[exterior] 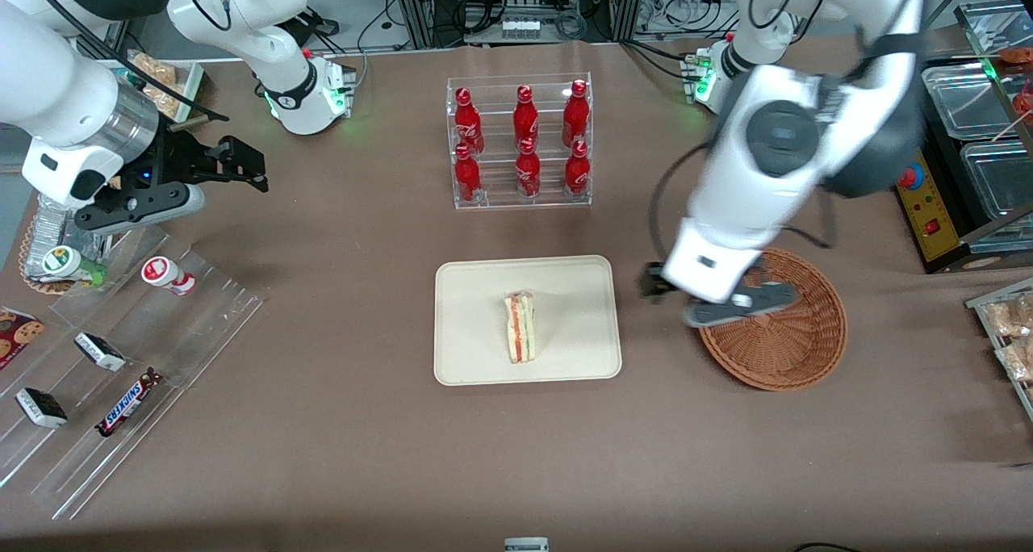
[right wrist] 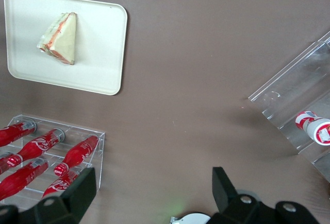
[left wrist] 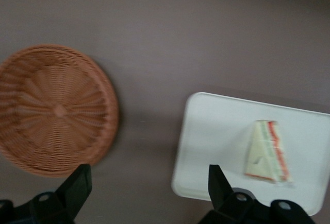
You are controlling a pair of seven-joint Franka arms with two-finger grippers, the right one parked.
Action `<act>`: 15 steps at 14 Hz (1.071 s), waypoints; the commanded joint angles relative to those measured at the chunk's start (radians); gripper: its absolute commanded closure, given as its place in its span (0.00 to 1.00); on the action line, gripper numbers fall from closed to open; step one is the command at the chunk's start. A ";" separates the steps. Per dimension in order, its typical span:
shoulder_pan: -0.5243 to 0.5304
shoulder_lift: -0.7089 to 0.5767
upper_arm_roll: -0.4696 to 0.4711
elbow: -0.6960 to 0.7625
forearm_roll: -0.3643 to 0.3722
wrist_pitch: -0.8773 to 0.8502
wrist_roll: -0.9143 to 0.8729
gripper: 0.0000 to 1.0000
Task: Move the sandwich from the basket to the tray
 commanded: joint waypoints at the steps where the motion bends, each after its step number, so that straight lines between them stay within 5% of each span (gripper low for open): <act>1: 0.126 -0.091 -0.013 -0.067 -0.009 -0.065 0.157 0.00; 10: 0.360 -0.272 -0.016 -0.067 0.005 -0.273 0.572 0.00; 15: 0.460 -0.286 -0.074 -0.059 0.002 -0.222 0.639 0.00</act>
